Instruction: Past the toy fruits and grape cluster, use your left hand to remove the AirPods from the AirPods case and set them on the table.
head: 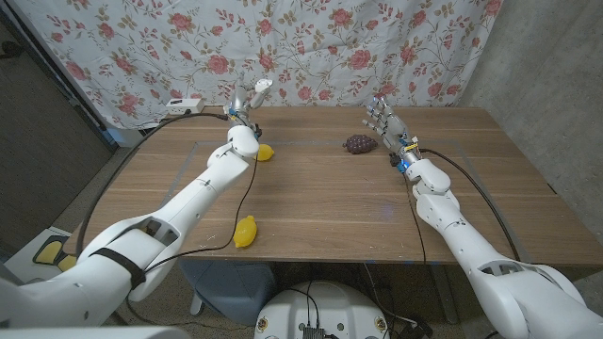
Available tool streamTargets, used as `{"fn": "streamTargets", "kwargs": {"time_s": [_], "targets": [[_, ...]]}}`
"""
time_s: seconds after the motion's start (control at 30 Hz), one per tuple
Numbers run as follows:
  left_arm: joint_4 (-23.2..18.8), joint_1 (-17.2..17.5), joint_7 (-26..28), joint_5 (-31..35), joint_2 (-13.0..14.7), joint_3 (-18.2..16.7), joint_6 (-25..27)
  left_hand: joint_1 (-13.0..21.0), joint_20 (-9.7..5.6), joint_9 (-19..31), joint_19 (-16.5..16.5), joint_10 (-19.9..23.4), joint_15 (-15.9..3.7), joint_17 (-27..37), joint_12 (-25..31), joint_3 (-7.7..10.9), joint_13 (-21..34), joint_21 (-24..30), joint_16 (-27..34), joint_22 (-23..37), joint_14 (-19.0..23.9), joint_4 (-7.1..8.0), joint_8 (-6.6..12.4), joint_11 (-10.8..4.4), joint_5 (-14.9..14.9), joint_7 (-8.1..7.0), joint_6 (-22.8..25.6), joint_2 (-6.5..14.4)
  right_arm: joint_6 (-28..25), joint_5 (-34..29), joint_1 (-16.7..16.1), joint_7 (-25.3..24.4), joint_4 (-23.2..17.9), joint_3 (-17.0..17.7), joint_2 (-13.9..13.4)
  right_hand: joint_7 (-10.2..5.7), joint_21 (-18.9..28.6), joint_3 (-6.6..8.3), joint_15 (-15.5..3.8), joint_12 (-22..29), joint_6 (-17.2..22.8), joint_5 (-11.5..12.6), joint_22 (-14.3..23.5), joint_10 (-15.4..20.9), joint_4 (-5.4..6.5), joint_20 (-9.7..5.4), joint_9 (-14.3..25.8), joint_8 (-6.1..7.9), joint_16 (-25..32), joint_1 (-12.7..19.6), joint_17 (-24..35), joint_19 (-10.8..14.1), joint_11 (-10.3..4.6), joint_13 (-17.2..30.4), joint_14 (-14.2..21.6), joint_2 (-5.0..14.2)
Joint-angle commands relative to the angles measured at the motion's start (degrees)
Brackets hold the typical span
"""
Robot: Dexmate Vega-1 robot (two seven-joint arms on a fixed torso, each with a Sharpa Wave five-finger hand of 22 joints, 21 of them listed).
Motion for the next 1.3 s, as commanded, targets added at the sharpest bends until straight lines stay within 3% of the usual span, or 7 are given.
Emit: {"fn": "streamTargets", "kwargs": {"time_s": [0.03,0.37,0.4,0.47,0.53,0.73,1.3], "targets": [[3.46,-1.64,-4.59,-2.42,-1.10,0.35,-6.27,0.17,-0.12,0.17,-0.42,8.35,-0.23,0.10,0.42,-0.25,0.20,-0.40,-0.15,0.11,-0.01,0.20,-0.21,-8.63,0.25,0.17,-0.39,0.51,-1.43,-2.78,-1.57,-5.58,-4.70,-2.22,-1.34,-0.58,-0.16,0.86,0.12,-0.07,-0.58,0.21,0.12,-0.14,-1.68,0.38,0.12,0.46,-0.43,2.48,0.08,-1.06,-0.31,0.29,-1.14,-0.02],[6.01,-2.54,-6.90,-4.59,-2.52,0.61,-10.74,0.31,-0.10,0.17,-0.46,8.26,-0.23,0.12,0.36,-0.37,0.28,-0.42,-0.20,0.11,-0.13,0.23,-0.20,-8.65,0.24,0.19,-0.32,0.53,-5.42,-7.79,-3.27,-12.78,-11.50,-4.95,-4.18,-2.04,-0.46,3.39,1.54,0.45,-2.74,0.71,0.15,0.69,-5.19,1.73,0.12,0.53,-0.87,7.26,0.21,-4.33,-0.51,0.56,-4.36,0.01],[5.84,-2.54,-6.81,-4.44,-2.41,0.70,-10.56,0.33,-0.14,0.17,-0.50,8.26,-0.26,0.13,0.36,-0.38,0.29,-0.43,-0.20,0.11,-0.13,0.24,-0.20,-8.66,0.24,0.16,-0.31,0.54,-6.30,-8.51,-3.65,-14.07,-12.67,-5.21,-4.51,-2.39,-0.71,3.97,2.02,0.44,-3.24,0.83,0.14,0.75,-5.93,2.89,0.11,0.57,-1.09,8.29,0.25,-5.92,-0.53,0.63,-5.79,-0.03],[6.09,-2.56,-5.33,-3.87,-2.72,0.72,-10.62,0.36,-0.18,0.17,-0.53,8.28,-0.26,0.13,0.37,-0.41,0.31,-0.45,-0.20,0.11,-0.12,0.25,-0.16,-8.66,0.24,0.30,-0.20,0.54,-7.78,-9.98,-4.00,-15.67,-14.42,-5.90,-5.58,-2.67,-0.85,4.45,3.34,0.20,-3.97,0.88,0.11,0.27,-6.49,3.54,0.10,0.63,-1.67,8.95,0.33,-8.51,-0.87,0.74,-9.55,-0.30],[6.23,-2.44,-6.28,-5.46,-3.14,0.18,-11.00,0.38,-0.10,0.17,-0.59,8.32,-0.26,0.13,0.38,-0.44,0.33,-0.47,-0.19,0.11,-0.11,0.26,-0.14,-8.67,0.24,0.36,-0.14,0.55,-8.26,-10.72,-4.30,-17.17,-15.28,-6.33,-5.94,-2.77,-0.88,4.72,4.16,0.00,-4.61,0.89,0.09,-0.29,-6.72,3.59,0.08,0.56,-1.70,9.28,0.34,-9.79,-0.87,0.79,-11.13,-0.38],[5.68,-2.00,-8.32,-6.80,-2.95,0.24,-12.18,0.47,-0.08,0.16,-0.65,8.58,-0.36,0.15,0.47,-0.53,0.39,-0.49,-0.21,0.12,-0.17,0.30,-0.14,-8.68,0.25,0.45,-0.07,0.59,-8.53,-10.65,-4.50,-18.42,-16.06,-7.25,-6.56,-3.16,-0.97,5.49,4.03,0.11,-5.57,1.07,0.05,-0.01,-7.34,3.55,0.06,0.49,-1.40,10.49,0.26,-11.98,-1.97,0.81,-12.18,-0.22],[5.67,-1.42,-11.97,-11.55,-4.46,-0.27,-13.93,0.61,0.04,0.16,-0.88,8.70,-0.41,0.20,0.46,-0.82,0.54,-0.58,-0.23,0.12,-0.25,0.44,-0.03,-8.68,0.25,0.59,0.37,0.67,-9.43,-12.03,-3.32,-19.98,-16.58,-9.83,-7.30,-2.50,-0.45,7.01,2.83,0.08,-8.13,1.49,0.02,0.36,-8.32,3.28,0.02,0.19,-0.82,13.10,0.08,-13.09,-2.53,0.73,-12.50,-0.05]]}}
